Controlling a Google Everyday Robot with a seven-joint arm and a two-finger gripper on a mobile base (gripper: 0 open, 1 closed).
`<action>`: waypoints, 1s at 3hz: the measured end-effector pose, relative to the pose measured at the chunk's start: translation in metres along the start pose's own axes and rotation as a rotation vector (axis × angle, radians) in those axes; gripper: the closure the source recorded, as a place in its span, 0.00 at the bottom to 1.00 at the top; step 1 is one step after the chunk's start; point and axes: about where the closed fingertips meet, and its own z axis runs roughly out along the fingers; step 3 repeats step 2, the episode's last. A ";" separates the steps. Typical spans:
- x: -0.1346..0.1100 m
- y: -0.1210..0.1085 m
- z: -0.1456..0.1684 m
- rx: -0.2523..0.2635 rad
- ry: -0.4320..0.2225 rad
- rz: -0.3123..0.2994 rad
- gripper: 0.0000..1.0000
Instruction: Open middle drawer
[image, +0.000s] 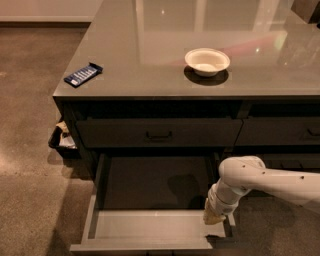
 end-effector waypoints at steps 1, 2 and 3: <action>0.000 0.000 -0.001 0.001 0.002 0.000 0.26; 0.000 0.000 -0.001 0.001 0.002 0.000 0.03; 0.000 0.000 -0.001 0.001 0.002 0.000 0.03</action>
Offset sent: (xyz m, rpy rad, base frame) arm -0.0004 -0.0001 0.0006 -0.0018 -0.0010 -0.0001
